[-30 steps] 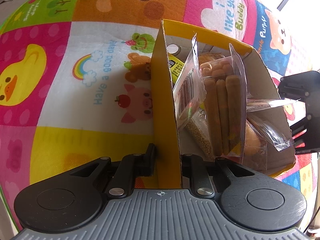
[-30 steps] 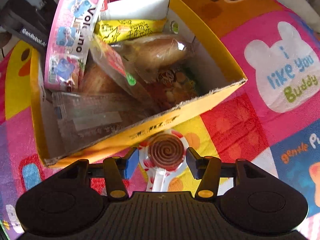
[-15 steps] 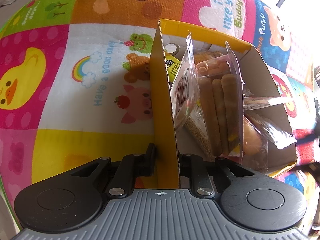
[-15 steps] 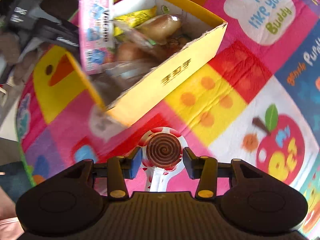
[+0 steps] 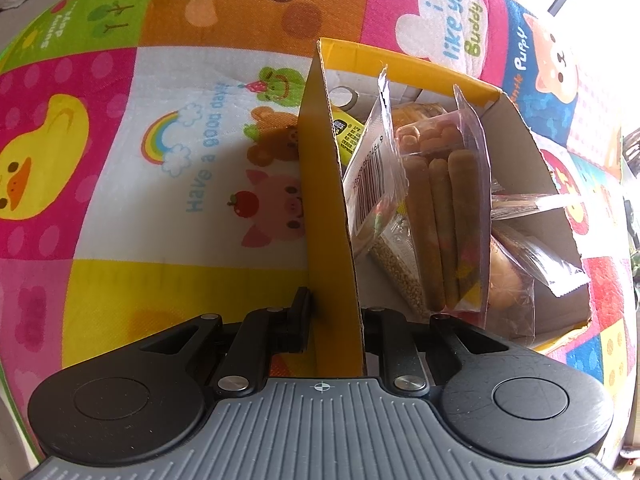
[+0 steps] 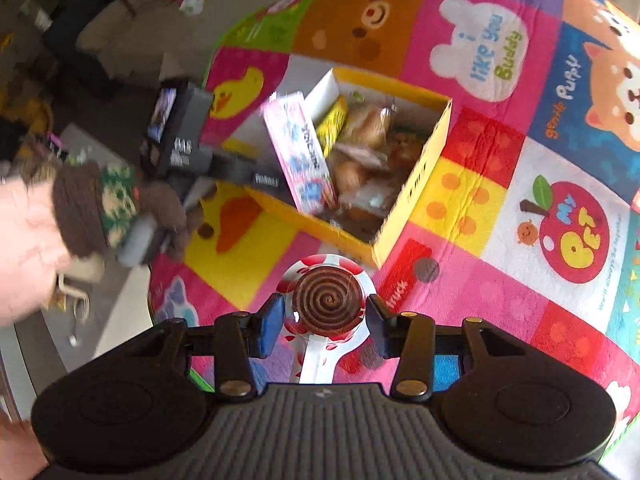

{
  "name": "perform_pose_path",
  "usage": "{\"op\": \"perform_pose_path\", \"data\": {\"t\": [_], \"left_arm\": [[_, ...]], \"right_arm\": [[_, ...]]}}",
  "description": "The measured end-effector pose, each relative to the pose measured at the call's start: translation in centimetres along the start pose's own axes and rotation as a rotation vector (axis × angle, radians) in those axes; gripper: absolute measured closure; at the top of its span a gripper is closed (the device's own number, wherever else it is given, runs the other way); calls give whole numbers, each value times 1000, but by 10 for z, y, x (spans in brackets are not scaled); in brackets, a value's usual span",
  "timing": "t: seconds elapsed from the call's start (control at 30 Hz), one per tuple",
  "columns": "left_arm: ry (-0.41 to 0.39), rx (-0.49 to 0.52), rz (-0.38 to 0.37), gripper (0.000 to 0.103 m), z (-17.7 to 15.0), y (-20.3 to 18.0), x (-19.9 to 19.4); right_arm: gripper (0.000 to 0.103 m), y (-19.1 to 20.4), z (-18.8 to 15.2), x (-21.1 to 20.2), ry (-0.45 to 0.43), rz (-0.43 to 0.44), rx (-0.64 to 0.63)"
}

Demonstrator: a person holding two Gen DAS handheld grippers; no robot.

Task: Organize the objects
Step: 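Carry the lollipop over the box and release it with the right tool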

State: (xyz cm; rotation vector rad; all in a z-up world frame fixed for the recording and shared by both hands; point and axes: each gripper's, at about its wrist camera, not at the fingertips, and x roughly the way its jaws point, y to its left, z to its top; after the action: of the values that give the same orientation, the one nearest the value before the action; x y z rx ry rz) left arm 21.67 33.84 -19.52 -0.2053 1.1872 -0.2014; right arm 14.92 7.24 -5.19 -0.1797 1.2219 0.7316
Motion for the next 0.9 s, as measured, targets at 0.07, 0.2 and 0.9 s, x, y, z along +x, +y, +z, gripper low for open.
{"op": "perform_pose_path", "data": {"t": [0.07, 0.2, 0.9], "left_arm": [[2, 2, -1, 83, 0, 0, 0], [-2, 9, -2, 82, 0, 1, 0], [-10, 56, 47, 82, 0, -18, -2]], "right_arm": [[59, 6, 11, -9, -30, -7, 15], [59, 14, 40, -33, -149, 8, 17], [44, -20, 86, 2, -295, -112, 164]]}}
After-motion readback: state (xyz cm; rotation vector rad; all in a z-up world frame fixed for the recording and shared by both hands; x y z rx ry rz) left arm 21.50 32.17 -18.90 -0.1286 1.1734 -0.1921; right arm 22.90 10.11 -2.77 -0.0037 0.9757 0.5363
